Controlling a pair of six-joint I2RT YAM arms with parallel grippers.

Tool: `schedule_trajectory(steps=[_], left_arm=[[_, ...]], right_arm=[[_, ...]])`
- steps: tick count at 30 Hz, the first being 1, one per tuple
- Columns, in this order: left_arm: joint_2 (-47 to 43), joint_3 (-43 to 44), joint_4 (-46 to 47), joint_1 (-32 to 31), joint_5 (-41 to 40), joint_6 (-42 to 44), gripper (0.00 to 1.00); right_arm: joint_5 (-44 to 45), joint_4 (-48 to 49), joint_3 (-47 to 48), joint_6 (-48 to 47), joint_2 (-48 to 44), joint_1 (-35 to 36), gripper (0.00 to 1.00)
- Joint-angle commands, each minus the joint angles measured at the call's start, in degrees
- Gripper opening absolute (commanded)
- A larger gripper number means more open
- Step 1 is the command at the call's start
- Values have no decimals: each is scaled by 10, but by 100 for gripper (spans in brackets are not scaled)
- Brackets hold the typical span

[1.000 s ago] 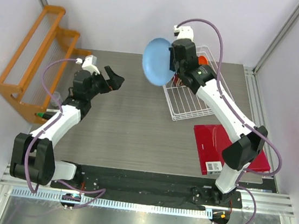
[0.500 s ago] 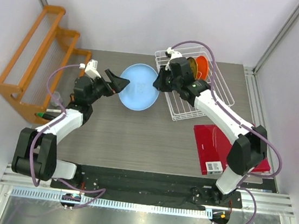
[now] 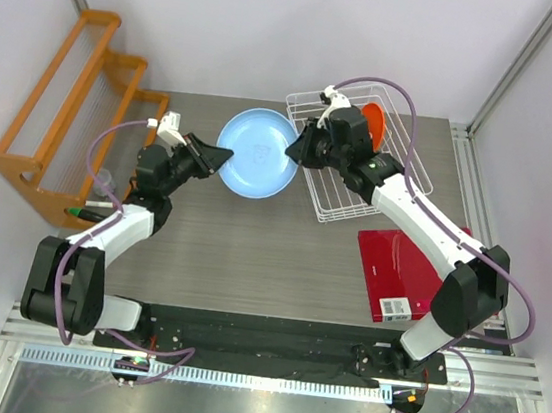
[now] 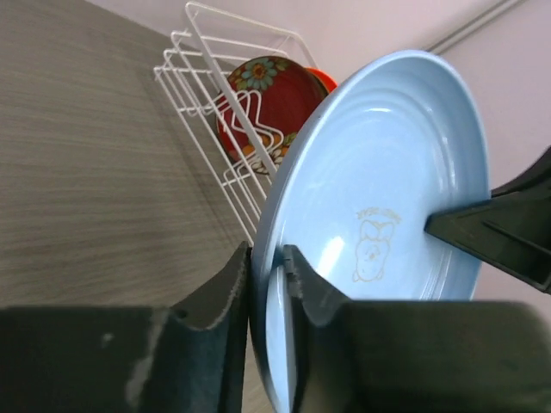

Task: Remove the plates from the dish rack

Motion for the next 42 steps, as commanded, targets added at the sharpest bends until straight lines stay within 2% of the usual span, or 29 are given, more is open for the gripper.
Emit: schedule_trajectory(steps=[1,5,6,7,8,9,11,16,17,21,25,30,32,35,36,38,39,41,42], left_arm=[[21,-3,56,2,15,-9,1],[33,-9,67,2,28,-13,0],[31,-11,62,2,11,-13,0],[21,-16,49,3,-5,-5,0],[14,-17,29,2,-20,7,0],[4,-14,-28,2,-55,19,0],[-25,-3,-94,2,-99,55,0],[-66,-16,-191,2,-187,98,0],[-73,-19,-200,3,-211,102,0],[-67,-24,-246,3,-283,112,0],[-51,-36,-257,2,-316,108,0],[-13,-41,-256,2,-337,113,0],[8,-43,-253,3,-341,113,0],[24,-42,-250,2,-348,112,6],[28,-41,-250,2,-350,111,16],[37,-39,-253,2,-353,112,19],[39,-38,-254,3,-355,111,27],[44,-38,-258,2,-355,111,29],[42,-38,-258,2,-356,110,50]], right_arm=[[-63,64,-7,33,-22,-2,1],[-89,72,-5,38,-12,-6,2],[-88,72,-4,34,-11,-8,14],[-79,71,-2,30,-11,-10,45],[-65,60,-2,19,-12,-13,54],[-48,53,-2,14,-14,-23,69],[10,31,4,-3,-21,-37,80],[98,-10,29,-54,-4,-103,82],[149,-25,47,-68,4,-113,82],[229,-43,104,-109,88,-129,82],[243,-72,206,-141,174,-138,79],[264,-83,287,-171,259,-139,77],[272,-97,331,-179,295,-139,71],[266,-109,365,-183,324,-140,69],[267,-110,368,-191,329,-139,66],[275,-114,382,-197,346,-140,66],[278,-114,386,-200,349,-139,66],[271,-114,391,-204,358,-140,65],[272,-114,394,-206,361,-140,64]])
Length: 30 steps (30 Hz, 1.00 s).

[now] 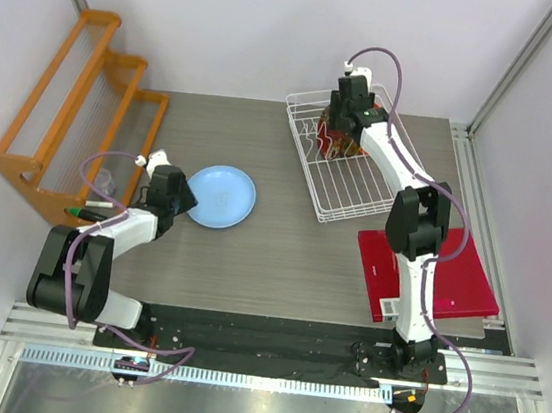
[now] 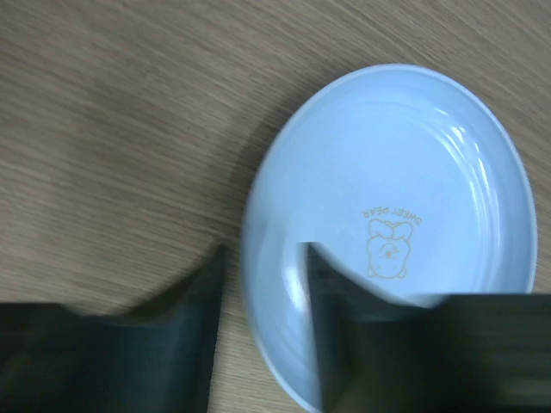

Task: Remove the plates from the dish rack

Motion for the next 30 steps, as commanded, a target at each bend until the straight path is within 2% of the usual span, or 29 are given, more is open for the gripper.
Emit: schedule_trajectory(steps=[1,3,6,15,16,17,18,19,21,27,30], left_arm=[[4,4,10,2,-22,1,63],[-2,5,4,2,-30,1,81],[-17,12,-12,2,-39,7,89],[-86,27,-42,1,-14,15,96],[-97,32,-45,2,-10,17,96],[-100,34,-47,1,-8,17,96],[-112,34,-47,1,-3,17,96],[-115,34,-47,2,-1,16,96],[-122,34,-45,2,6,16,96],[-123,41,-41,2,25,8,97],[-122,46,-42,2,34,10,97]], right_arm=[[12,0,45,-25,3,1,61],[6,0,47,-25,12,1,55],[1,-3,55,-26,20,1,50],[2,-23,93,-33,53,1,44],[1,-24,95,-36,55,1,38],[0,-24,96,-37,58,1,27],[0,-26,99,-38,59,1,24],[-1,-28,100,-38,61,1,9],[-3,-29,101,-39,61,1,2],[42,-27,103,-54,38,15,1],[117,-18,105,-72,23,34,1]])
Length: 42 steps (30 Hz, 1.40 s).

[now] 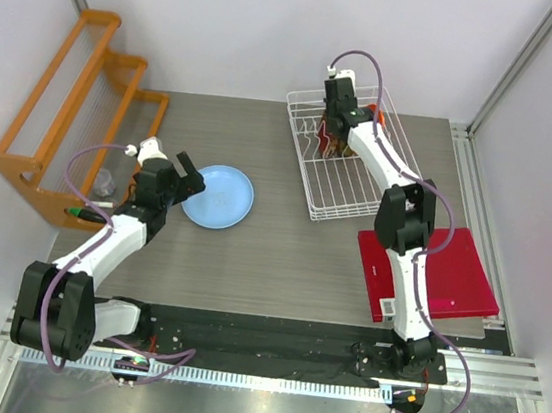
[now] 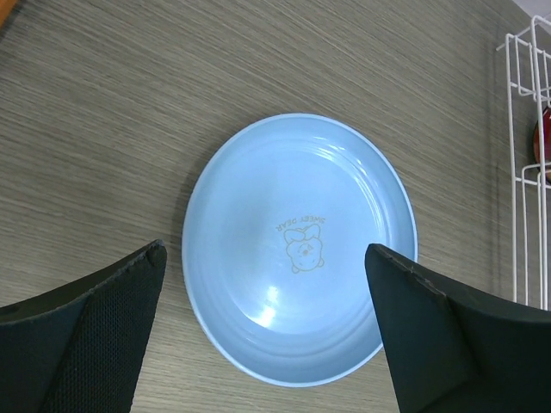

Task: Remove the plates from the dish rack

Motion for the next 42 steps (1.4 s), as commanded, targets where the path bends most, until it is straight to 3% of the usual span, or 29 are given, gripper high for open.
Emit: schedule_trajectory(steps=[1,8,18,22,28,32,36,42], left_arm=[[-5,29,0,2,26,8,100],[9,56,-21,2,51,27,100],[8,63,3,2,103,23,100],[14,56,55,1,172,7,99],[38,49,144,-1,260,-25,100],[59,39,205,-3,305,-49,100],[82,26,275,-3,350,-96,99],[126,8,362,-3,399,-149,98]], right_arm=[[134,14,29,-34,-48,27,1],[237,66,-24,-65,-114,54,1],[230,62,-97,-41,-230,72,1],[123,23,-137,23,-292,80,1],[-51,31,-273,124,-390,87,1],[-199,86,-339,176,-428,87,1],[-290,146,-389,224,-443,87,1],[-368,233,-449,279,-447,87,1]])
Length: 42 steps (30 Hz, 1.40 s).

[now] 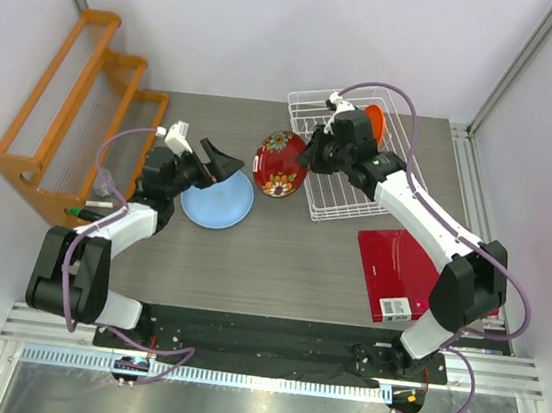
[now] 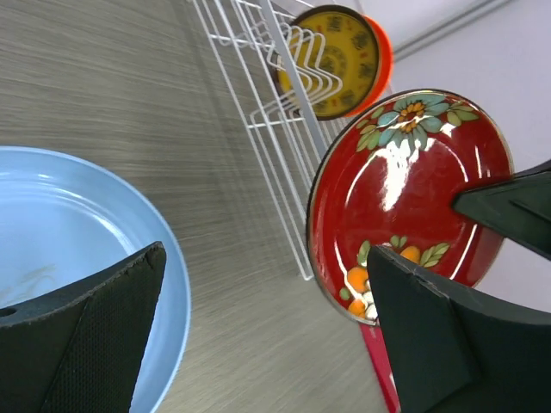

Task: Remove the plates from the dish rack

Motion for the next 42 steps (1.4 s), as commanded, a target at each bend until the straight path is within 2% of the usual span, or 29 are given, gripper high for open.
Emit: schedule_trajectory(steps=[1,7,10,13,14,17,22,27,29,30,31,32,33,34,36,38,42], left_arm=[[28,-18,118,-2,59,-58,98],[61,-32,192,-5,72,-91,89],[70,-31,212,-7,75,-98,78],[75,-34,231,-7,75,-103,61],[76,-35,234,-7,75,-106,47],[81,-33,240,-8,81,-107,25],[108,-30,272,-8,103,-122,0],[120,-42,308,-7,102,-133,0],[112,-47,296,-7,90,-121,0],[100,-48,269,-7,76,-114,0],[90,-49,249,-7,65,-94,0],[81,-50,228,-7,52,-83,0],[60,-50,186,-7,31,-70,0],[50,-50,170,-7,18,-50,0],[14,-51,130,-7,-22,-27,0],[-8,-49,79,-7,-41,3,0],[-63,-43,-6,-7,-104,47,0]], right_arm=[[-103,157,-16,75,-31,2,1],[-153,215,-50,113,-18,2,1],[-179,245,-59,130,-10,2,1],[-204,270,-66,152,3,2,1],[-208,274,-68,156,9,2,1],[-231,292,-72,169,18,1,1],[-289,347,-74,215,55,2,1],[-314,341,-57,215,76,3,2],[-310,326,-50,196,79,1,13],[-299,308,-44,189,79,0,24],[-291,297,-41,182,78,-2,42],[-281,286,-38,167,76,-4,44],[-264,265,-34,160,74,-8,54],[-251,253,-31,152,72,-11,59],[-235,225,-23,130,69,-18,60],[-219,206,-21,120,65,-24,66],[-187,158,-6,89,63,-40,67]])
